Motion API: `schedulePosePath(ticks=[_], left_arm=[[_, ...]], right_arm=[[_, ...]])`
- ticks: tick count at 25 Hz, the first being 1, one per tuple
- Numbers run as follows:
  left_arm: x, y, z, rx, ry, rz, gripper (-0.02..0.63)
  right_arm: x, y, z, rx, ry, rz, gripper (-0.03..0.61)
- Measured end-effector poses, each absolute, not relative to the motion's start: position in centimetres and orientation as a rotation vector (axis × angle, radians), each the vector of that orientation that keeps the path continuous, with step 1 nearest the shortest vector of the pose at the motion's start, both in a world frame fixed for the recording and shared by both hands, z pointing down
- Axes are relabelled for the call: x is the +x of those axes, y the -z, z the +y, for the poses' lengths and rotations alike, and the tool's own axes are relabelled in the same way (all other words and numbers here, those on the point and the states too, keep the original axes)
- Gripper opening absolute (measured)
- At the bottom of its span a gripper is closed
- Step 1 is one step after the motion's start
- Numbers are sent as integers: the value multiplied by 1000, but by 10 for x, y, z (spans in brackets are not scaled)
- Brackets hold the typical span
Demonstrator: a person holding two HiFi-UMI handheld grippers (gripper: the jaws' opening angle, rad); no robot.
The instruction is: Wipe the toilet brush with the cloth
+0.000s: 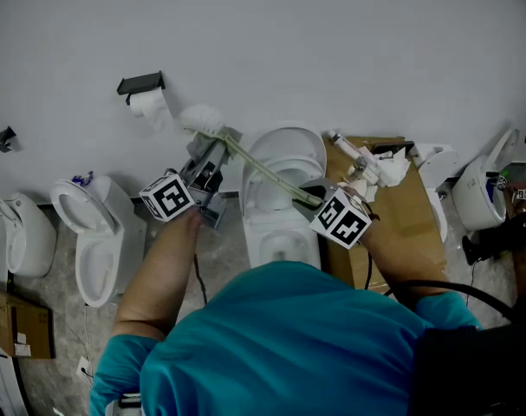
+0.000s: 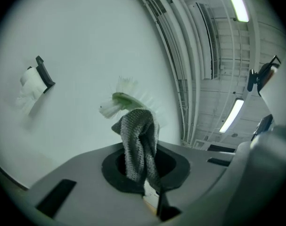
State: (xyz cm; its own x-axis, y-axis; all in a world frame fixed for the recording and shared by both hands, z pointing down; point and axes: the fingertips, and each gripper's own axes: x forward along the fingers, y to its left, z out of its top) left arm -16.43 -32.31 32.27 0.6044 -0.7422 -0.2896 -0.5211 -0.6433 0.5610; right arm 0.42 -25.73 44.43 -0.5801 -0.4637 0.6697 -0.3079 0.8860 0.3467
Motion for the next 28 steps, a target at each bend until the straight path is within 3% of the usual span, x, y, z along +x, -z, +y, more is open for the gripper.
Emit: schedulePosePath(ticks=[8, 21, 28], left_arm=[[-163, -341, -315, 2410, 646, -1040, 21], [-30, -360, -283, 2919, -358, -993, 21], [-1, -380, -285, 2924, -604, -894, 21]], right_arm=[[4, -439, -270, 610, 190, -2246, 100], [-6, -451, -323, 740, 355, -2033, 100], [-18, -449, -319, 711, 431, -2018, 100]])
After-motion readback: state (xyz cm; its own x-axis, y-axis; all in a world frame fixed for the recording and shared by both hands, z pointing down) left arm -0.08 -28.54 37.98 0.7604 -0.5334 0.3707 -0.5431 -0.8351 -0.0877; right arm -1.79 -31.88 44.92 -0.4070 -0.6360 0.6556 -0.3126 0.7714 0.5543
